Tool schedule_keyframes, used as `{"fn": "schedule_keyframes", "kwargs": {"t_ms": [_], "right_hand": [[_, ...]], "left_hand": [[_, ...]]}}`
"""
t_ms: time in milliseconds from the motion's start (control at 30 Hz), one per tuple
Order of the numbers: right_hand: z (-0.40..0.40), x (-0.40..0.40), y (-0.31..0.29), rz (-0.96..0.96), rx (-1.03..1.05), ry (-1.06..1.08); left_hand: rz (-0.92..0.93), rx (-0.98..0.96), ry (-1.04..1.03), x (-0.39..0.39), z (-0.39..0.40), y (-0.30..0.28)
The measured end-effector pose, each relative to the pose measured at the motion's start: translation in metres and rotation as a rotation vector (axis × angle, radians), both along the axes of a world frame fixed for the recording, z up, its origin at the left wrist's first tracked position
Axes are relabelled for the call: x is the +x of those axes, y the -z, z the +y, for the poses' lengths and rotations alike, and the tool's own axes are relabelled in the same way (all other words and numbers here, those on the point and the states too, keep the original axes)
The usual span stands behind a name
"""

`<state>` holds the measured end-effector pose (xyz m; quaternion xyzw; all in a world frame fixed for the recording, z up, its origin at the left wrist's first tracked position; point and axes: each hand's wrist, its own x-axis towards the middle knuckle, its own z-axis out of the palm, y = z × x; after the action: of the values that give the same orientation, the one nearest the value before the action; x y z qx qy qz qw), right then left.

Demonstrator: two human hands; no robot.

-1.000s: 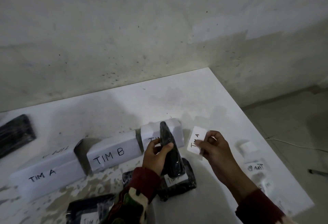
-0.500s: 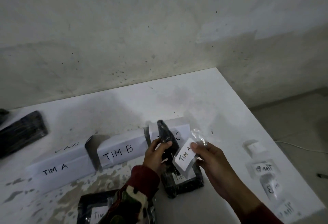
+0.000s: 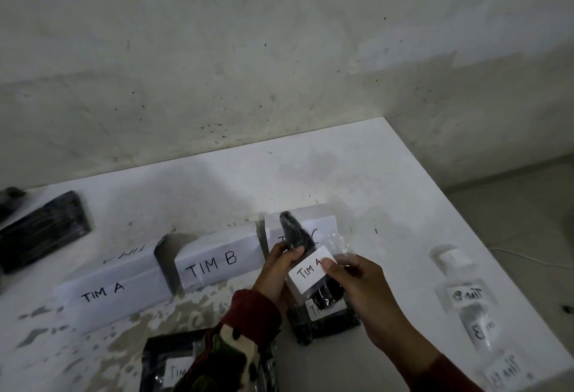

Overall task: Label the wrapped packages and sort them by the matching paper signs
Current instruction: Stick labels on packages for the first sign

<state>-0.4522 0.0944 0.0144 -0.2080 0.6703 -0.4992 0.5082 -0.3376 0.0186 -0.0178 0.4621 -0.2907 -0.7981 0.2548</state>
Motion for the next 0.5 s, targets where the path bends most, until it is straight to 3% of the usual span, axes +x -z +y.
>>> {"fn": "schedule_keyframes", "kwargs": {"t_ms": [500], "right_hand": [[0.0014, -0.0012, 0.0017, 0.117, 0.007, 0.053]], "left_hand": [[-0.002, 0.022, 0.018, -0.0027, 0.0049, -0.0026]]}}
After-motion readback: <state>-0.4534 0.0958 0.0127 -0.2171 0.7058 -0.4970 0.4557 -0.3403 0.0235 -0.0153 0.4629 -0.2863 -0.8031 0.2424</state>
